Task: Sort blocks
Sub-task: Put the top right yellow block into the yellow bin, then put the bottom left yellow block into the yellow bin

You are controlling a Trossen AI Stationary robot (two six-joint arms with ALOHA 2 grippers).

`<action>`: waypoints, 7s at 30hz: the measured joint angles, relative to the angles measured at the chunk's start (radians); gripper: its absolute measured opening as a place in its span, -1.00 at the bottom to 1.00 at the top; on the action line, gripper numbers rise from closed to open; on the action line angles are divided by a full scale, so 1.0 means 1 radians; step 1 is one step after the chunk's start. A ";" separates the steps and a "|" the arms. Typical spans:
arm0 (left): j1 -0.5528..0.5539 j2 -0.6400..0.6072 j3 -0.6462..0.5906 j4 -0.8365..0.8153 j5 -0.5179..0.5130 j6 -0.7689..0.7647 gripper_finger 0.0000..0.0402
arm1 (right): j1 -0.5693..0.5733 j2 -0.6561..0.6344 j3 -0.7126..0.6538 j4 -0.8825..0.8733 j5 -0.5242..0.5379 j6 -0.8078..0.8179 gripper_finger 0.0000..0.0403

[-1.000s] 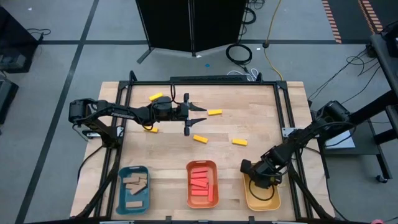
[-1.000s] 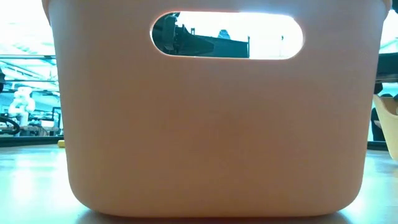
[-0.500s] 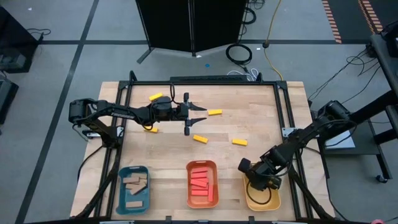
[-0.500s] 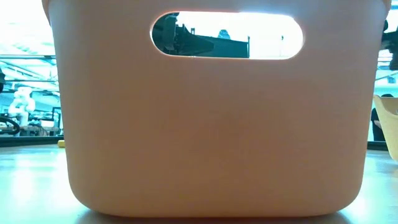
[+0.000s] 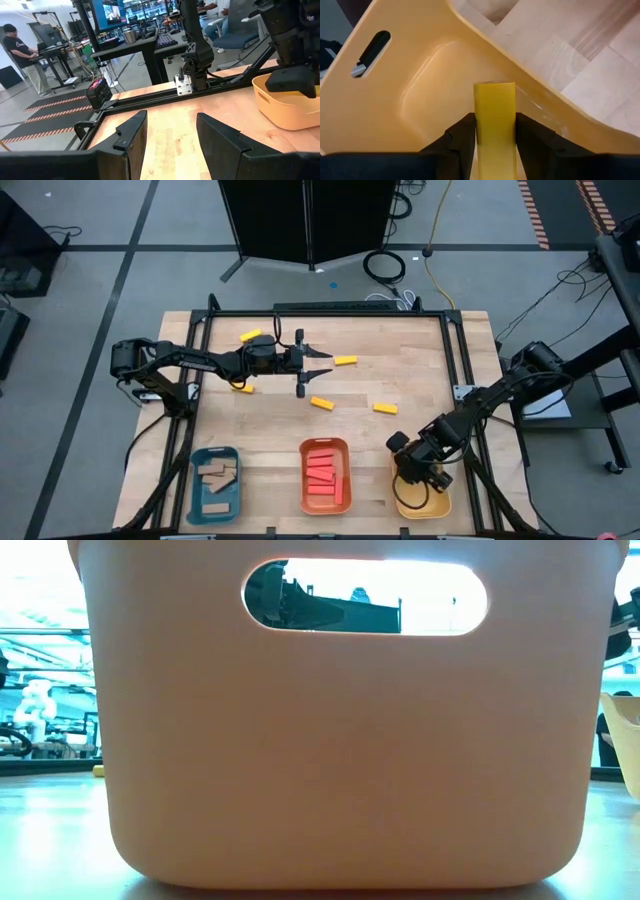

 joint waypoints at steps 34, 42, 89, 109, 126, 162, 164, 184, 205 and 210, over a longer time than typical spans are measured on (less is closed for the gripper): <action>0.000 0.000 0.000 0.000 0.000 -0.001 -0.16 | -0.142 -0.014 0.295 -0.335 0.308 0.108 -0.04; 0.000 0.000 0.000 0.000 0.000 -0.002 -0.16 | -0.361 -0.012 0.328 -0.302 0.547 0.056 -0.04; 0.706 0.326 0.486 -1.686 -0.346 0.008 -0.16 | -0.772 0.273 0.327 0.092 0.203 -0.127 -0.04; 0.658 0.725 0.960 -2.170 -0.373 -0.001 -0.16 | -0.738 0.272 0.327 0.080 0.157 -0.113 -0.04; 0.646 0.723 1.049 -2.282 -0.374 0.000 -0.16 | -0.687 0.272 0.327 0.051 0.158 -0.120 -0.04; 0.337 0.071 0.174 -1.213 -0.203 -0.021 -0.20 | -0.685 0.272 0.327 0.092 0.158 -0.187 -0.04; 0.340 0.028 0.102 -1.170 -0.222 -0.104 -0.20 | -0.685 0.272 0.327 0.099 0.158 -0.197 -0.04; 0.148 -0.159 -0.038 -1.525 -0.181 -0.001 -0.20 | -0.684 0.272 0.327 0.131 0.156 -0.154 -0.04; 0.148 -0.011 -0.038 -1.523 -0.186 0.008 -0.24 | -0.663 0.272 0.327 0.083 0.154 -0.115 -0.04; 0.148 -0.012 -0.027 -1.529 -0.177 0.007 -0.49 | -0.663 0.272 0.327 0.078 0.154 -0.115 -0.04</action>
